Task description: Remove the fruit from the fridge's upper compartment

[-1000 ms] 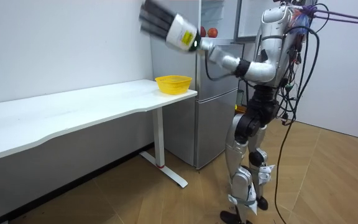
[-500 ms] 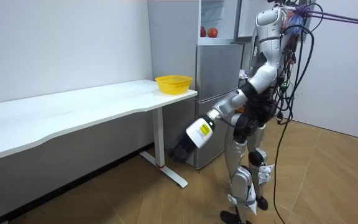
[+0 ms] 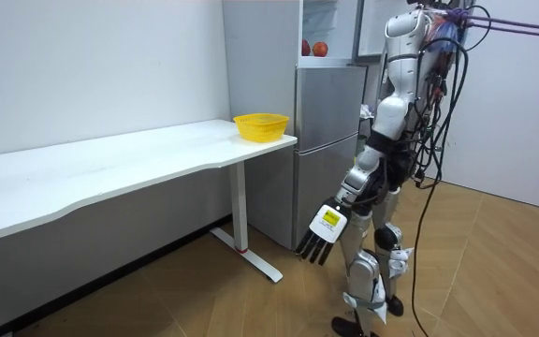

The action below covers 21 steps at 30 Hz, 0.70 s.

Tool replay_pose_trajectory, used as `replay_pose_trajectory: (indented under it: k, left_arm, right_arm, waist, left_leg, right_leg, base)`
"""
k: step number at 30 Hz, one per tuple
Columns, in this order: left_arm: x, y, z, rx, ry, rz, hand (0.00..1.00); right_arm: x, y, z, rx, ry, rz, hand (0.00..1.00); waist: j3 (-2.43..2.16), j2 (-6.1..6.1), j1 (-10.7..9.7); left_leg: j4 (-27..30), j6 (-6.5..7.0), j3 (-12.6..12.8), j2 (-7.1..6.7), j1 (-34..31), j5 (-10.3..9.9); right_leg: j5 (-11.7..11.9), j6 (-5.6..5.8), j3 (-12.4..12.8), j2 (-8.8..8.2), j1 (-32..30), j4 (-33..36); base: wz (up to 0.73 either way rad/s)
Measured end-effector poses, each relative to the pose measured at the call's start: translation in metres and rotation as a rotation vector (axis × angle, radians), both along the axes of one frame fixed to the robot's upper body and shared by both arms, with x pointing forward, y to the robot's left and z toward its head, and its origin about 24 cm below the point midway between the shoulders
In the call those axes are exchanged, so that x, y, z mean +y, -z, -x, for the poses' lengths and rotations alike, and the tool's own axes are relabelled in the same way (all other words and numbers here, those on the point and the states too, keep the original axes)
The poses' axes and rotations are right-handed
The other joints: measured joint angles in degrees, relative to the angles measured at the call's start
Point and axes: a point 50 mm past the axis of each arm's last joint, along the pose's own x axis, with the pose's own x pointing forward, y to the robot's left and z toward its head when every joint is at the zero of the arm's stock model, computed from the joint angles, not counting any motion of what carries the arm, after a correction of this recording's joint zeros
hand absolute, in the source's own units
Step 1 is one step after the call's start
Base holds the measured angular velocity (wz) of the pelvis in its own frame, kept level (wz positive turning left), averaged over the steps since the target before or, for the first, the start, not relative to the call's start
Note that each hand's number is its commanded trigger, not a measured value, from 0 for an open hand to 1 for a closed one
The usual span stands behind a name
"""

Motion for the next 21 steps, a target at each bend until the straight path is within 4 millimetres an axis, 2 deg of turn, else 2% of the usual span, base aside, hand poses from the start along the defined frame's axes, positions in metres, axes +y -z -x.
replay_pose_trajectory:
  k: [3,6,12,21]
  left_arm:
    - [-0.008,0.002,-0.007,0.01,0.102,0.031,0.0]
    - [-0.009,0.001,-0.017,0.002,0.178,0.036,0.0]
    - [-0.008,0.0,-0.019,-0.001,0.193,0.047,0.0]
    - [-0.008,0.0,-0.02,0.003,0.209,0.047,0.0]
  right_arm:
    - [0.007,0.0,-0.012,-0.063,0.039,-0.003,0.0]
    - [0.009,0.0,-0.015,-0.108,0.1,0.003,0.0]
    - [0.009,-0.001,-0.02,-0.186,0.197,-0.003,0.0]
    - [0.013,-0.004,-0.031,-0.281,0.3,-0.032,0.0]
  waist:
    - [-0.09,-0.37,-0.47]
    - [-0.07,-0.77,-0.43]
    - [0.11,-1.37,-0.62]
    - [0.15,-1.33,-0.64]
  left_leg:
    - [-0.1,0.0,0.12,0.0,0.03,0.01]
    - [-0.04,0.01,0.16,-0.04,0.17,0.02]
    - [-0.05,0.0,0.2,-0.02,0.12,0.03]
    - [-0.04,0.0,0.59,-0.01,0.05,0.02]
  right_leg:
    - [0.04,0.01,0.92,0.18,-0.14,0.03]
    - [0.04,0.02,0.98,0.15,-0.21,-0.02]
    - [0.05,0.01,1.34,0.21,-0.64,0.01]
    - [0.04,0.01,2.26,0.25,-1.09,-0.05]
  base:
    - [-0.11]
    - [-0.02]
    - [-0.05]
    - [-0.02]
